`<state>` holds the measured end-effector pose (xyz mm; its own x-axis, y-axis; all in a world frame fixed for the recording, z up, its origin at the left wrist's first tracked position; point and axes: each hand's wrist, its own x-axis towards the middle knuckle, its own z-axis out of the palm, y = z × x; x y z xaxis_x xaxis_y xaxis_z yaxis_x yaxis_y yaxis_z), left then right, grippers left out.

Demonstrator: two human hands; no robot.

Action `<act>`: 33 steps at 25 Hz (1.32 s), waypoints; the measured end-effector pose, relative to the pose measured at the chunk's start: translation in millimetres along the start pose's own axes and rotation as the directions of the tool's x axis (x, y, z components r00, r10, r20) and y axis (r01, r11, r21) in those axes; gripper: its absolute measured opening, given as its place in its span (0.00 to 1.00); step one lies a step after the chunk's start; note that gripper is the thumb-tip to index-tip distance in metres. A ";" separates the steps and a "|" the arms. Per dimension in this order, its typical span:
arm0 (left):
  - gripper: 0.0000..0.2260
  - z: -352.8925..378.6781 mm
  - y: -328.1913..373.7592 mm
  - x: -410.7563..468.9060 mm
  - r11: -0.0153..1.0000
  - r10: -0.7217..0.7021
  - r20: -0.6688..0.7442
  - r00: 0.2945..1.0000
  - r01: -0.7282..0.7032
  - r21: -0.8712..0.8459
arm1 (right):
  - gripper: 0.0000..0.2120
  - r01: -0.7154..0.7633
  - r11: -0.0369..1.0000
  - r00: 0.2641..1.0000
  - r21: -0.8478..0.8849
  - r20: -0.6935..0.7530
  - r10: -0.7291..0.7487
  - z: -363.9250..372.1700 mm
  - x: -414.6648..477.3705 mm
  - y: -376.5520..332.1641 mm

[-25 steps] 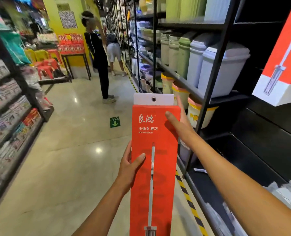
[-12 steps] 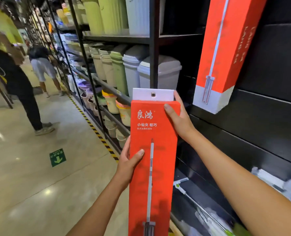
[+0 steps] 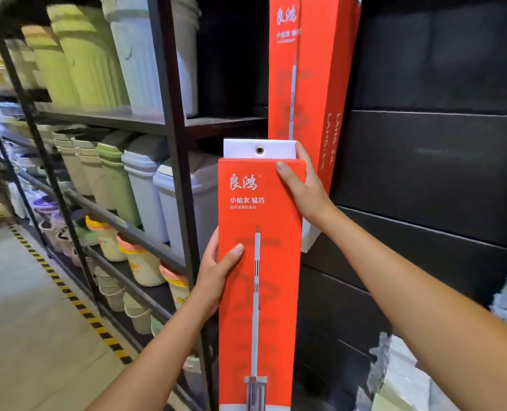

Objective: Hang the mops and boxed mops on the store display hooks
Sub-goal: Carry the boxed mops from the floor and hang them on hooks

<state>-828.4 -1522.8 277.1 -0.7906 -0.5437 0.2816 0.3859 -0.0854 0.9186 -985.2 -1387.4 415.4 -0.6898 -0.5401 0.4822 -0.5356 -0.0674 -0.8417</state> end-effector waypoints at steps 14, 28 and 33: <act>0.26 33.3 125.4 171.2 0.965 0.252 0.271 0.929 -0.220 -0.144 | 0.46 0.263 0.956 0.952 -0.133 -0.127 -0.280 -47.6 147.0 -126.4; 0.19 46.5 235.7 217.2 0.920 0.387 0.401 0.831 -0.314 -0.236 | 0.22 0.436 0.836 0.866 -0.334 -0.099 -0.491 -55.5 166.6 -262.6; 0.17 50.6 232.9 224.8 0.924 0.371 0.434 0.821 -0.279 -0.262 | 0.11 0.409 0.828 0.859 -0.384 -0.145 -0.491 -49.7 166.3 -266.7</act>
<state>-940.3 -1622.7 568.3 -0.7125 -0.1153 0.6921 0.7014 -0.1456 0.6977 -981.3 -1417.6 732.1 -0.4001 -0.3088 0.8629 -0.9124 0.0455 -0.4068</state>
